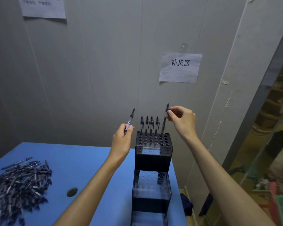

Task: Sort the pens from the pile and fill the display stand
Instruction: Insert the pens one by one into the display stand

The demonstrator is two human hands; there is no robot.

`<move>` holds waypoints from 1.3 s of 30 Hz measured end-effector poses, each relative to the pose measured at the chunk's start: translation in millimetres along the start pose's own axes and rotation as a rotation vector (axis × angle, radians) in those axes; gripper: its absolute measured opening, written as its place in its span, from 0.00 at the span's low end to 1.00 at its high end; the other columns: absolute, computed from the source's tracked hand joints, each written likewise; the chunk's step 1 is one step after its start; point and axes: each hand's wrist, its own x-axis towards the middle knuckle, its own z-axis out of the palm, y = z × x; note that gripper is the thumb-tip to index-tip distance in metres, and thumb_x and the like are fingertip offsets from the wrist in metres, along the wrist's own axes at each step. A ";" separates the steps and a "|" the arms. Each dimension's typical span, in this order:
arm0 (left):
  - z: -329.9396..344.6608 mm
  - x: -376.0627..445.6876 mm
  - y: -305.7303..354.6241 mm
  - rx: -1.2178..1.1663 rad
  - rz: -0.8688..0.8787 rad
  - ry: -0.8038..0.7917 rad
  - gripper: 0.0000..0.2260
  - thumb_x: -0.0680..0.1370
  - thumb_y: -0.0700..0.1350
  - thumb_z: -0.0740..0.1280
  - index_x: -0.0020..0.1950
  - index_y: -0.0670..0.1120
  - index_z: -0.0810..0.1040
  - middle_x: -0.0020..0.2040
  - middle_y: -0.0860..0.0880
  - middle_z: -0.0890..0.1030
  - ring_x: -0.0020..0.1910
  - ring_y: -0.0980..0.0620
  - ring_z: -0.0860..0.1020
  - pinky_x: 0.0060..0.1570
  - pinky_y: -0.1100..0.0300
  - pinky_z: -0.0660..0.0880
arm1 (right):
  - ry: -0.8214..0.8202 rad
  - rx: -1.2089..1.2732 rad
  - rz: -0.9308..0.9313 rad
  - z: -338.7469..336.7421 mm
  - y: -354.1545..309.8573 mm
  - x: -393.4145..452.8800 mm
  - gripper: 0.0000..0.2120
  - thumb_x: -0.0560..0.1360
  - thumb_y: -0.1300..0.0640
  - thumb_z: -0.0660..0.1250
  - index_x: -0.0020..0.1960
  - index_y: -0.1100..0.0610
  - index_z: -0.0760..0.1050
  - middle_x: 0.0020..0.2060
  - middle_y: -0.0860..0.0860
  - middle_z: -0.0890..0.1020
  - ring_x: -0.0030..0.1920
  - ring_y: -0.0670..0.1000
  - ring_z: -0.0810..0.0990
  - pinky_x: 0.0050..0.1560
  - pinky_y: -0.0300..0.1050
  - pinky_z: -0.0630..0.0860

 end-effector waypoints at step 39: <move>18.2 3.4 15.6 0.025 0.105 -0.158 0.09 0.84 0.51 0.61 0.52 0.50 0.80 0.44 0.42 0.81 0.38 0.54 0.73 0.41 0.55 0.72 | -0.203 0.034 0.016 -1.5 -0.3 -23.9 0.07 0.76 0.52 0.73 0.52 0.53 0.85 0.41 0.45 0.87 0.45 0.42 0.85 0.51 0.42 0.81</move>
